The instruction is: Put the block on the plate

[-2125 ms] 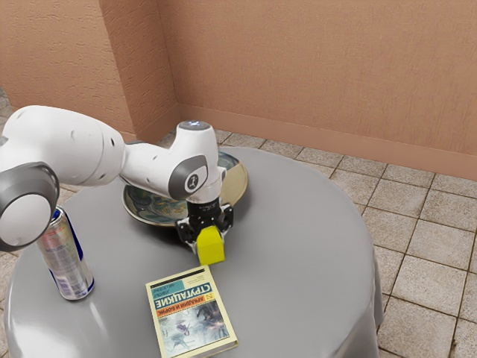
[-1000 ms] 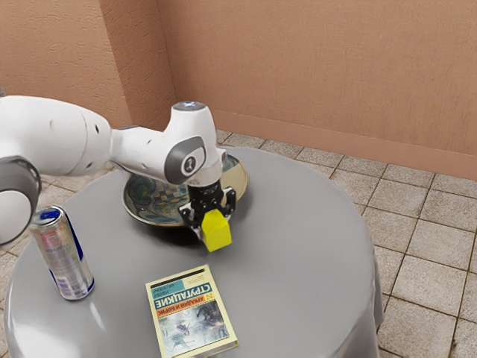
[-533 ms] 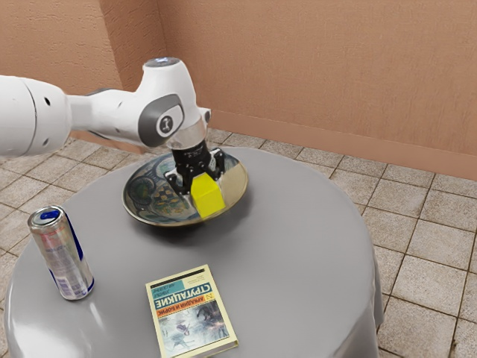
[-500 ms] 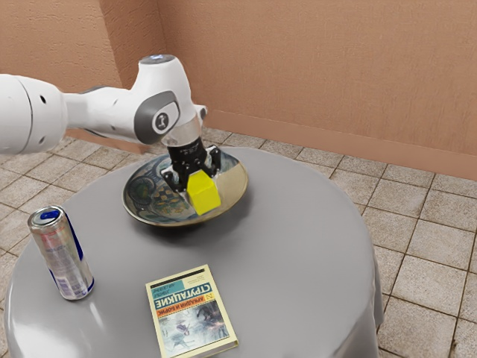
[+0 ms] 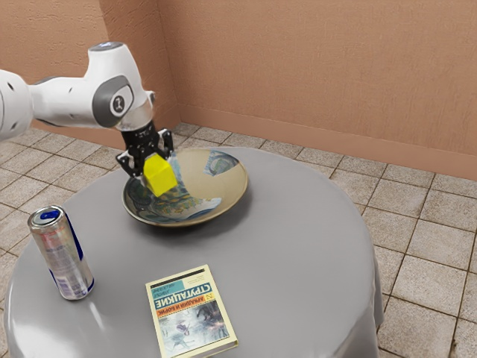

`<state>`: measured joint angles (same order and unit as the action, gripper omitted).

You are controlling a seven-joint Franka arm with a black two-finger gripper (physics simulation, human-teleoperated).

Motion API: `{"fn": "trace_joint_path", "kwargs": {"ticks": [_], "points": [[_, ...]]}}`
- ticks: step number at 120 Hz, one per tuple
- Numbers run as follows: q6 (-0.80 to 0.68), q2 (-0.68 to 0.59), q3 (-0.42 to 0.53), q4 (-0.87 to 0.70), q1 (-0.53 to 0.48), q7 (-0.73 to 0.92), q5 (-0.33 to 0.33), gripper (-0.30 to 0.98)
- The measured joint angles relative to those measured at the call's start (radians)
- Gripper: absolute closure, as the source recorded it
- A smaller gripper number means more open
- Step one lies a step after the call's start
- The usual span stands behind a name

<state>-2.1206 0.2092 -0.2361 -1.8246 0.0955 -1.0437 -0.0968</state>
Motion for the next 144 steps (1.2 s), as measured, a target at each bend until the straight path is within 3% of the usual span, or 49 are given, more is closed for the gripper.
{"fn": "trace_joint_path", "kwargs": {"ticks": [30, 144], "points": [[-0.01, 0.051, -0.001, 0.035, -0.055, -0.001, -0.001, 0.31], [-0.103, 0.425, 0.038, 0.367, -0.074, -0.021, -0.033, 0.32]]}}
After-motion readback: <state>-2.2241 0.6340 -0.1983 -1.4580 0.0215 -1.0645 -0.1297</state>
